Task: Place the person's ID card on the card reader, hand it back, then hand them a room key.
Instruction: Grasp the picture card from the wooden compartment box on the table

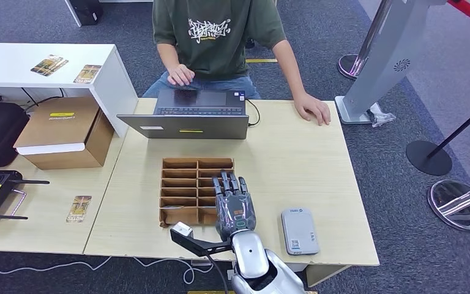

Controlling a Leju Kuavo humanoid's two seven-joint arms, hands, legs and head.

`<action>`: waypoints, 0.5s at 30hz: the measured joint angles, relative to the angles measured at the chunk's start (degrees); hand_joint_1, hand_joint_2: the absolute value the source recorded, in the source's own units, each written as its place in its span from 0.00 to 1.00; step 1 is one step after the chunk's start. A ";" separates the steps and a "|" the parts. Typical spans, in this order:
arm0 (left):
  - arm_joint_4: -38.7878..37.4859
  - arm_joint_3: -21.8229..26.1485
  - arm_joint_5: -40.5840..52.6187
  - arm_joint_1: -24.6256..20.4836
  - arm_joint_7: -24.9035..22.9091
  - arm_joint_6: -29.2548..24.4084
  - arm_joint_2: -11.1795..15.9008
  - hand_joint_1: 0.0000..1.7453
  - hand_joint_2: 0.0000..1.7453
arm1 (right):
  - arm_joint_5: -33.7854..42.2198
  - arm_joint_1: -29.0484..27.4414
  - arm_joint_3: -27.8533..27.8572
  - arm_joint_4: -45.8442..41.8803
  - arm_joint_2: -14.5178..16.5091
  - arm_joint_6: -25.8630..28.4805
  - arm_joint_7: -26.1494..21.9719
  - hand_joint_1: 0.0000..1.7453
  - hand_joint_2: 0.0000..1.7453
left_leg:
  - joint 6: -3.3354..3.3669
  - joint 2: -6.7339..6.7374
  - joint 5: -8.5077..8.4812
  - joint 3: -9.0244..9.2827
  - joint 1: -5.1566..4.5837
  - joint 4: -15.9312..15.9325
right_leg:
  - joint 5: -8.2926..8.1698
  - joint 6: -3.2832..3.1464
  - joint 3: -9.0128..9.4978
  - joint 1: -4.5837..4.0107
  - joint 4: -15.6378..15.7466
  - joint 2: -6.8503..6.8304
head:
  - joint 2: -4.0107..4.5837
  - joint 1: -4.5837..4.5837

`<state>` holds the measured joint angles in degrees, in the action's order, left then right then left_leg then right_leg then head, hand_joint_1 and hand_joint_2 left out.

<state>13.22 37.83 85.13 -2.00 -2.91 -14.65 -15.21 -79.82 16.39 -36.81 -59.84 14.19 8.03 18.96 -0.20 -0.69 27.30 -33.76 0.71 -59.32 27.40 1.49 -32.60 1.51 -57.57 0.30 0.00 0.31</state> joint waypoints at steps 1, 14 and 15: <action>0.00 0.00 0.04 0.00 0.00 0.01 0.00 0.00 0.00 | -0.03 -0.02 0.00 -0.09 0.00 -0.01 0.04 0.00 1.00 | 0.00 0.00 0.00 0.00 0.00 0.00 | 0.00 0.00 0.00 0.00 0.00 0.00 | 0.00 0.00; 0.00 0.00 0.25 0.00 -0.01 0.05 0.02 0.00 0.00 | -0.41 -0.27 0.00 -0.46 -0.11 -0.08 0.10 0.00 1.00 | 0.00 0.00 0.00 0.00 0.00 0.00 | 0.00 0.00 0.00 0.00 0.00 0.00 | 0.00 0.00; 0.01 0.00 0.25 0.00 -0.01 0.07 0.02 0.00 0.00 | -0.42 -0.33 0.00 -0.46 -0.12 -0.08 0.10 0.00 1.00 | 0.00 0.00 0.00 0.00 0.00 0.00 | 0.00 0.00 0.00 0.00 0.00 0.00 | 0.00 0.00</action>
<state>13.23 37.83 85.37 -2.00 -2.91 -14.59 -15.19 -80.23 16.06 -36.81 -60.30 14.06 7.96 19.05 -0.20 -0.69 27.30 -33.76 0.71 -59.32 27.40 1.49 -32.60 1.51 -57.57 0.30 0.00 0.31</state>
